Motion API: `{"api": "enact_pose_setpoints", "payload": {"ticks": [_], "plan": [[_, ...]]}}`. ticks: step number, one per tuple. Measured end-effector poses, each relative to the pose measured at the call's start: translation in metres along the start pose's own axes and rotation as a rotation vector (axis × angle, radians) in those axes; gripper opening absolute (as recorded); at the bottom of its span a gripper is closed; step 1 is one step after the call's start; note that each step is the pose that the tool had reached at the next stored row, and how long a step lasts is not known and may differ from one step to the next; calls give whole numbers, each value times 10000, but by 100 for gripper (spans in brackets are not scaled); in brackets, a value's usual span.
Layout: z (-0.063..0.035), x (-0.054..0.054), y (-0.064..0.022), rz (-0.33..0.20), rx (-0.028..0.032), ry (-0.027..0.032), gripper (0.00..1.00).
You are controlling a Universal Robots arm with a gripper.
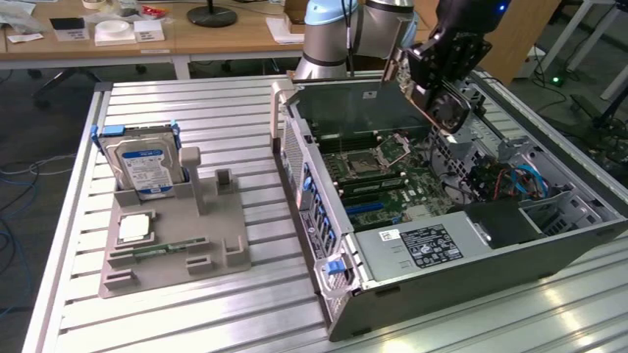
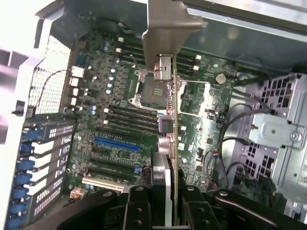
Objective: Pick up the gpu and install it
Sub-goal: 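Insert the gpu into the slot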
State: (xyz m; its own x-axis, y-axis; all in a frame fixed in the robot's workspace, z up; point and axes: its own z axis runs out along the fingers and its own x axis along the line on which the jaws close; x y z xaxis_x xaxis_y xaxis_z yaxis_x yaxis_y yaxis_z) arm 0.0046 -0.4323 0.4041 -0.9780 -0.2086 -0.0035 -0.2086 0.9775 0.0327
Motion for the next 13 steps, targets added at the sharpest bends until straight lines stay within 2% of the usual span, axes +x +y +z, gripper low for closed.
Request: {"api": "enact_pose_setpoints", "payload": {"ticks": [5,6,10,13], "plan": [[0,0,0,-688,-2,23,28],[0,0,0,-1072,-3,35,28],[0,0,-1,-1605,-5,52,28],[0,0,-1,-2238,-8,73,28]]}}
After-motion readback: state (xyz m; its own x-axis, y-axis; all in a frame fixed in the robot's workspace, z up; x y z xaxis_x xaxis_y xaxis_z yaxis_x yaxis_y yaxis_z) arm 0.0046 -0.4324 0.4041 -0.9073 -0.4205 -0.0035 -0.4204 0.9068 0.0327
